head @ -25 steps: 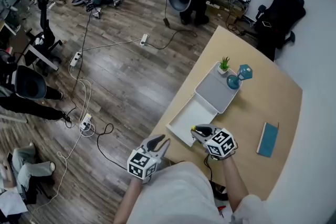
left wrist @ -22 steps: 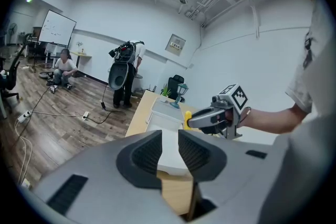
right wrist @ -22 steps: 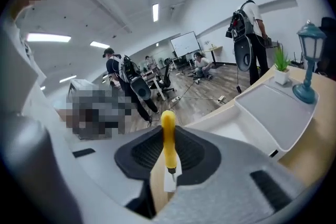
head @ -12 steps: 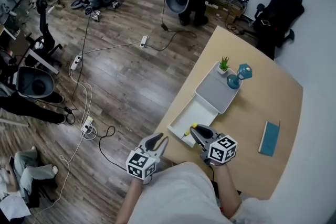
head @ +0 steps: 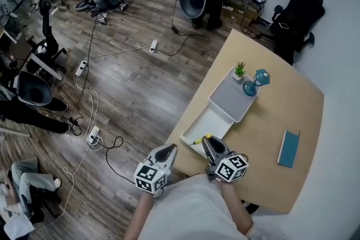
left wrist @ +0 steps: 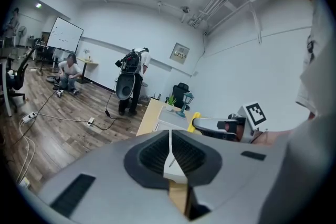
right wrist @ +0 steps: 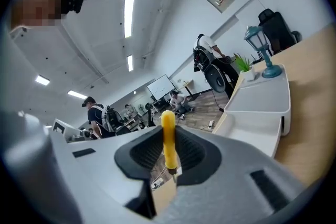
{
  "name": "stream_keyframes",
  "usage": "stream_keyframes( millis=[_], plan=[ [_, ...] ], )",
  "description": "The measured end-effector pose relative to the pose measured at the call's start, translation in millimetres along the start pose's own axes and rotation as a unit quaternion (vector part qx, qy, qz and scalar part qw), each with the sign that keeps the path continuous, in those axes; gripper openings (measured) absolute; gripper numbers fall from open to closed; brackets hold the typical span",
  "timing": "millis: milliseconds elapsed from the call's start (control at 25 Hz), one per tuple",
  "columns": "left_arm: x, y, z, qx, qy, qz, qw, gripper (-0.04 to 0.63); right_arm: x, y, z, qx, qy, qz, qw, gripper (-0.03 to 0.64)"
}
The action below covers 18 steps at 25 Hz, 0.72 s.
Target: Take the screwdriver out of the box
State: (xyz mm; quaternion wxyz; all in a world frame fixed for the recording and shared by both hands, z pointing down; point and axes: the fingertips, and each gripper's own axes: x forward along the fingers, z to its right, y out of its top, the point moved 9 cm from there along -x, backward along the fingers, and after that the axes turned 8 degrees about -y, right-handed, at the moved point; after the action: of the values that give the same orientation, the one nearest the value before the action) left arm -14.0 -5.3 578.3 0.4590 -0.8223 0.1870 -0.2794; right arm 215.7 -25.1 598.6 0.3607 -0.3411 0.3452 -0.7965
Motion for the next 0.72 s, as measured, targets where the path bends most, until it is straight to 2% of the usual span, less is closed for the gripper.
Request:
stream_keyframes(
  millis=[360, 720],
  plan=[
    [-2.8, 3.6, 5.2, 0.008, 0.003, 0.003, 1.0, 0.005, -3.5, 2.9, -0.1, 0.041, 0.015, 0.012, 0.999, 0.074],
    [-7.9, 10.9, 8.5, 0.022, 0.003, 0.01, 0.9997, 0.005, -8.1, 10.4, -7.3, 0.04, 0.026, 0.006, 0.999, 0.074]
  ],
)
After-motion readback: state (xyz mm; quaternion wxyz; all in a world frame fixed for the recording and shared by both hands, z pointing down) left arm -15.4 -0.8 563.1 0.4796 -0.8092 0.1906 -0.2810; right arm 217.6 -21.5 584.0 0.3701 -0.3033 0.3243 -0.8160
